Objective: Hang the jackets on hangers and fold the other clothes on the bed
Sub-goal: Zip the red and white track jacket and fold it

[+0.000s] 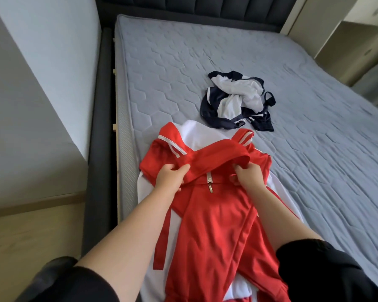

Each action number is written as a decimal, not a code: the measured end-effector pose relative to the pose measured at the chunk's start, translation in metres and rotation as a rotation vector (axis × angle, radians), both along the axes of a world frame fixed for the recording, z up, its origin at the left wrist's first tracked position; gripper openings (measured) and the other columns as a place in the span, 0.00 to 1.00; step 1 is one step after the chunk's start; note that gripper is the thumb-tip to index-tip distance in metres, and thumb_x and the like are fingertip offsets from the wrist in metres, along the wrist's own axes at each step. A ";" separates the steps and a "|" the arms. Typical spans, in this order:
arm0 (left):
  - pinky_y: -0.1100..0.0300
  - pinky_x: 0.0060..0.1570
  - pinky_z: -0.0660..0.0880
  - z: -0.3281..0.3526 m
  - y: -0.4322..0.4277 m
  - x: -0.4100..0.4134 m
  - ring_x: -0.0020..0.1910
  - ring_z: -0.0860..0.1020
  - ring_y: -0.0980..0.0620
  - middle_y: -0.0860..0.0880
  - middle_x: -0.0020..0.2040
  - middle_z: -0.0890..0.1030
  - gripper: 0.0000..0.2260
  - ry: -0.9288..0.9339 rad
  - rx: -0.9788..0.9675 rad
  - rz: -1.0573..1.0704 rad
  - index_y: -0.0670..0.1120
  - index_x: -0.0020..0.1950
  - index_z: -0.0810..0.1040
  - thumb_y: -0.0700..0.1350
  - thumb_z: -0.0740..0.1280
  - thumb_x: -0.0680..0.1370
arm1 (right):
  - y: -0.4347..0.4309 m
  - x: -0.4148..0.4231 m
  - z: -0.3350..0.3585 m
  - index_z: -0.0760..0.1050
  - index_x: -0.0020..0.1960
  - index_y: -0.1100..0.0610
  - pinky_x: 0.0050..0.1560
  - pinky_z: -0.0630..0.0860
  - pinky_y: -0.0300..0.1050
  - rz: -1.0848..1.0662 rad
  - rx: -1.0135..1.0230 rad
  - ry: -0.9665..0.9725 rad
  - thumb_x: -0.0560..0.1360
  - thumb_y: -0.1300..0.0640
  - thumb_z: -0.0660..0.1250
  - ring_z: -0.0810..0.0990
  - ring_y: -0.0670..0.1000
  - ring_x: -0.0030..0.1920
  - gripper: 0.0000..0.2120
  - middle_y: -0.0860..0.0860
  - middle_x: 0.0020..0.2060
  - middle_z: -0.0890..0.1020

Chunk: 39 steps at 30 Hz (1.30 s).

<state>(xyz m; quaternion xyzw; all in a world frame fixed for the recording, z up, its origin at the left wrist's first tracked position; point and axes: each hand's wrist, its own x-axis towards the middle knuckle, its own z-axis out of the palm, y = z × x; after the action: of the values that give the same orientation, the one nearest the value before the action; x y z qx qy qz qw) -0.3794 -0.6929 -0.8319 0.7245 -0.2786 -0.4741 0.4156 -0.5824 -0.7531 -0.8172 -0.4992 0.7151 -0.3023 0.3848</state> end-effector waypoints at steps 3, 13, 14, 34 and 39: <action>0.59 0.33 0.72 -0.006 -0.001 0.001 0.38 0.78 0.47 0.47 0.40 0.78 0.18 -0.083 0.090 -0.104 0.41 0.52 0.78 0.55 0.69 0.74 | 0.001 -0.013 -0.004 0.77 0.39 0.61 0.28 0.68 0.41 0.093 -0.075 0.195 0.75 0.62 0.64 0.78 0.53 0.30 0.07 0.51 0.28 0.78; 0.66 0.27 0.76 -0.003 0.037 0.001 0.32 0.82 0.53 0.46 0.37 0.83 0.04 0.408 0.284 -0.444 0.42 0.45 0.77 0.38 0.63 0.79 | -0.001 -0.062 -0.010 0.83 0.51 0.63 0.44 0.74 0.47 0.039 -0.043 0.363 0.67 0.73 0.58 0.79 0.58 0.44 0.19 0.60 0.43 0.83; 0.64 0.30 0.77 -0.004 0.037 0.007 0.34 0.82 0.52 0.46 0.40 0.82 0.03 0.406 0.263 -0.425 0.43 0.46 0.76 0.39 0.64 0.79 | 0.002 -0.067 -0.014 0.82 0.52 0.64 0.45 0.75 0.46 0.009 -0.005 0.276 0.67 0.75 0.56 0.79 0.57 0.42 0.22 0.60 0.43 0.83; 0.55 0.41 0.78 -0.009 0.010 0.028 0.40 0.80 0.48 0.44 0.45 0.80 0.09 0.686 -0.017 0.247 0.43 0.61 0.72 0.39 0.60 0.81 | -0.041 -0.060 -0.023 0.69 0.33 0.56 0.35 0.70 0.46 -0.159 0.193 -0.006 0.72 0.62 0.69 0.72 0.53 0.33 0.12 0.54 0.33 0.73; 0.54 0.45 0.76 -0.001 0.004 0.036 0.48 0.80 0.48 0.44 0.53 0.81 0.15 0.822 -0.056 0.221 0.42 0.66 0.73 0.42 0.62 0.79 | -0.044 -0.058 -0.018 0.68 0.32 0.56 0.29 0.64 0.43 -0.276 0.122 -0.294 0.67 0.66 0.58 0.68 0.52 0.27 0.08 0.54 0.28 0.69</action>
<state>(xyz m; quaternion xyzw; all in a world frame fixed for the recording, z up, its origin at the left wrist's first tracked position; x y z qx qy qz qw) -0.3433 -0.6888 -0.8329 0.4890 -0.0232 -0.6683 0.5601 -0.6408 -0.7973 -0.8351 -0.3225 0.7301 -0.3777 0.4694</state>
